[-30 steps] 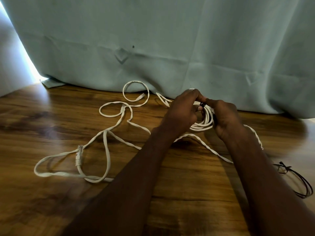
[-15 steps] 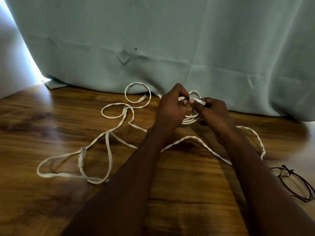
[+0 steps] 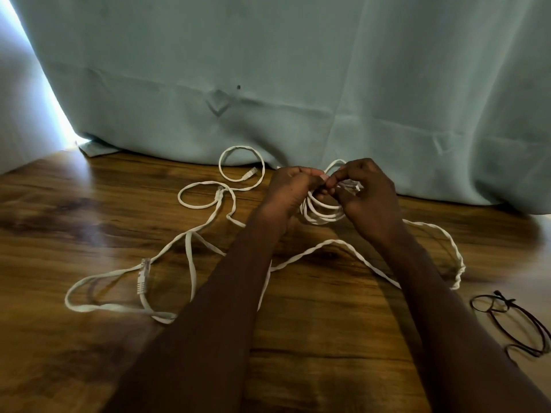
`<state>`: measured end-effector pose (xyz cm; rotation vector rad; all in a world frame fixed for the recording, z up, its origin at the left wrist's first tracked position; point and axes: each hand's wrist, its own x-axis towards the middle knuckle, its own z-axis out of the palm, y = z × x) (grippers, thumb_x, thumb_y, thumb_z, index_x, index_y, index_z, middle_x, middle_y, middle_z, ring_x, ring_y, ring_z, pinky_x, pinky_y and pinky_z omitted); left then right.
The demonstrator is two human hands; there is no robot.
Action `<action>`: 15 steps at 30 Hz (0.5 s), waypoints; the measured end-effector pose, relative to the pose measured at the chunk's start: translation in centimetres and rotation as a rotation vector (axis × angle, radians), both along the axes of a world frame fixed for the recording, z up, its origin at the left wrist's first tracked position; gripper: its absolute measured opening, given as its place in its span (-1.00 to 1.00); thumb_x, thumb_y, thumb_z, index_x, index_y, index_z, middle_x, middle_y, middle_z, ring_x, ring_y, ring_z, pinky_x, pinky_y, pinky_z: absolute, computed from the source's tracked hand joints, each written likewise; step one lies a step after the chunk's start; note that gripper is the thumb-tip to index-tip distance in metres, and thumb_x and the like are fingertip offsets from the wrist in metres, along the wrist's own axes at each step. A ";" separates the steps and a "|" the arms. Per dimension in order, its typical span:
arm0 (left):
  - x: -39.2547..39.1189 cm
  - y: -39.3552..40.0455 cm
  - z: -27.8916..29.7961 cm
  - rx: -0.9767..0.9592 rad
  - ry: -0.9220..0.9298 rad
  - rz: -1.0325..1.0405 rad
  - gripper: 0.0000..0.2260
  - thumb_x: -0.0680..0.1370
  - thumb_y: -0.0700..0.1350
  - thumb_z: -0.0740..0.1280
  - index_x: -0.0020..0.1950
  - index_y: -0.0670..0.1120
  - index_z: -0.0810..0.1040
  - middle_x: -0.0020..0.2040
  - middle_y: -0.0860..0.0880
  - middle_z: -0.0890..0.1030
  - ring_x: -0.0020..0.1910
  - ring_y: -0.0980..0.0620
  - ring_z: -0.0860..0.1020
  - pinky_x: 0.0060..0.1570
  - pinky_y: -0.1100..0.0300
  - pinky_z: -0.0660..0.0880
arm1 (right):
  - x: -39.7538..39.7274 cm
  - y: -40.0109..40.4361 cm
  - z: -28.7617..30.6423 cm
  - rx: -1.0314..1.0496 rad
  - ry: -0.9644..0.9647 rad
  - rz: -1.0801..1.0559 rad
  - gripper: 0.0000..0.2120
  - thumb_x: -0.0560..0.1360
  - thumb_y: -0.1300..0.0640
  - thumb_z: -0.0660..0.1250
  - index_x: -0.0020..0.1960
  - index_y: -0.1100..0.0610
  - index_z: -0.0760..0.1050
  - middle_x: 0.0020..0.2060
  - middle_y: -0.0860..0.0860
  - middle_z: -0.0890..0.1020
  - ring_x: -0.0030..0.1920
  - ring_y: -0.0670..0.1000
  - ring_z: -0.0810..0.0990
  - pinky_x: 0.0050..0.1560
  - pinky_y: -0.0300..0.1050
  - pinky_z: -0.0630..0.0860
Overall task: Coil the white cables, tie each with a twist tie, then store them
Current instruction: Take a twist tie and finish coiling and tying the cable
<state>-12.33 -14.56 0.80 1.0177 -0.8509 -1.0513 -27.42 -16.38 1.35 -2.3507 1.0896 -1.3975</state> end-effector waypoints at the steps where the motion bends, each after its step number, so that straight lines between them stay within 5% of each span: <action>1: 0.0 0.1 0.1 0.011 0.016 0.014 -0.88 0.49 -0.37 0.40 -0.19 -0.24 0.71 -0.25 -0.26 0.69 -0.35 -0.09 0.63 -0.26 0.17 0.61 | 0.0 0.0 -0.1 0.013 0.002 0.028 -0.78 0.44 0.17 0.57 -0.07 -0.14 0.66 0.05 -0.09 0.58 0.09 -0.19 0.57 0.12 -0.30 0.49; 6: 0.1 0.8 0.1 0.045 0.008 0.096 -0.90 0.41 -0.36 0.45 -0.22 -0.22 0.74 -0.18 -0.25 0.72 -0.25 -0.12 0.67 -0.12 0.06 0.64 | 0.5 0.2 -0.3 0.002 0.010 0.033 -0.83 0.42 0.05 0.60 -0.01 -0.10 0.71 0.08 -0.10 0.59 0.18 -0.03 0.56 0.17 -0.06 0.51; 9: 0.1 0.5 -0.2 0.073 0.060 0.084 -0.87 0.38 -0.36 0.45 -0.10 -0.32 0.72 -0.10 -0.36 0.70 -0.22 -0.14 0.66 -0.08 0.00 0.63 | 0.8 0.5 -0.4 -0.034 -0.017 0.000 -0.85 0.44 0.09 0.57 -0.01 -0.09 0.72 0.03 -0.10 0.62 0.13 -0.04 0.56 0.11 -0.11 0.49; 15: 0.0 0.3 -0.3 0.057 0.048 0.057 -0.92 0.40 -0.31 0.47 -0.15 -0.21 0.75 -0.15 -0.25 0.73 -0.16 -0.19 0.71 0.05 -0.11 0.67 | 1.2 0.4 -0.5 0.032 -0.133 -0.103 -0.96 0.47 0.05 0.52 -0.09 -0.04 0.69 -0.07 -0.13 0.62 -0.02 -0.17 0.57 -0.03 -0.31 0.43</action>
